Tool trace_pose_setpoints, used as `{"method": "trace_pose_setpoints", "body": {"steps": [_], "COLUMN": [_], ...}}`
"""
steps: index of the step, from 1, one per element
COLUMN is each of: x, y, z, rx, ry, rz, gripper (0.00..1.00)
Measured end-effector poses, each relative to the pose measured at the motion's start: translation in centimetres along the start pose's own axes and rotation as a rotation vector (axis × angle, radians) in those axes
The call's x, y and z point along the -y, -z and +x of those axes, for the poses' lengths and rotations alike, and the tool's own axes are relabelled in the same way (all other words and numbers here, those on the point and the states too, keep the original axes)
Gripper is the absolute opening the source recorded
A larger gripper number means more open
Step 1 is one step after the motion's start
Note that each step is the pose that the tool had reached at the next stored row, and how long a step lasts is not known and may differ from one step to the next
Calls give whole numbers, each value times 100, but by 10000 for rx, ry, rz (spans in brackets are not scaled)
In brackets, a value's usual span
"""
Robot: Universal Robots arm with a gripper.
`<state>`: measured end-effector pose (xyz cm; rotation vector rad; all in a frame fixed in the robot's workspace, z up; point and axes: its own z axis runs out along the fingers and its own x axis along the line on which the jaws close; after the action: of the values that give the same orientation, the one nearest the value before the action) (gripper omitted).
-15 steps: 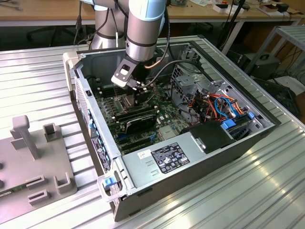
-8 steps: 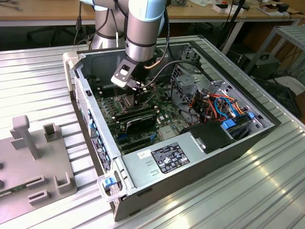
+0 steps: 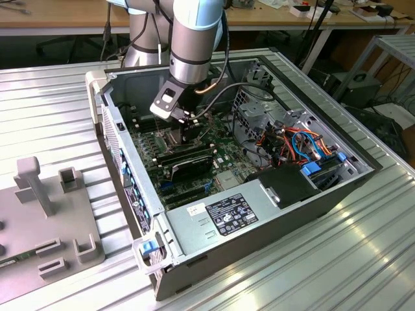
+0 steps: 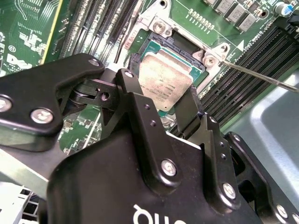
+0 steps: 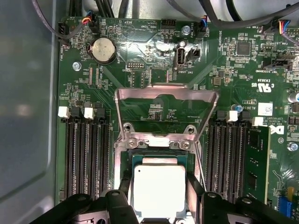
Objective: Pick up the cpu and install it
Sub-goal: 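Place the cpu into insertion slot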
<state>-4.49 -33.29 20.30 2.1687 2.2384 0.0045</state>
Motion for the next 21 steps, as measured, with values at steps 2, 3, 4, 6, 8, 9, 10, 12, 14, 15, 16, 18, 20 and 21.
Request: {"method": "trace_pose_setpoints", "body": {"steps": [2, 3, 4, 6, 8, 9, 10, 12, 14, 15, 16, 18, 20, 21], "x": [1, 2, 3, 3, 3, 3, 3, 3, 4, 4, 4, 3, 3, 3], "y": [-13, -20, -25, -33, -39, -39, -39, -44, -51, -52, -54, -54, -54, -55], "z": [4, 5, 5, 6, 6, 6, 6, 7, 6, 6, 7, 7, 7, 7], "rx": [0, 0, 1, 0, 2, 2, 2, -1, 3, 4, 2, 1, 1, 0], "ry": [2, 2, 0, 1, 1, 0, 0, 1, 0, 1, 0, 0, 0, 0], "rz": [0, 0, 1, 0, 2, 2, 2, -1, 2, 3, 2, 1, 1, 1], "gripper": [55, 55, 55, 55, 55, 55, 55, 55, 55, 55, 55, 55, 55, 55]}}
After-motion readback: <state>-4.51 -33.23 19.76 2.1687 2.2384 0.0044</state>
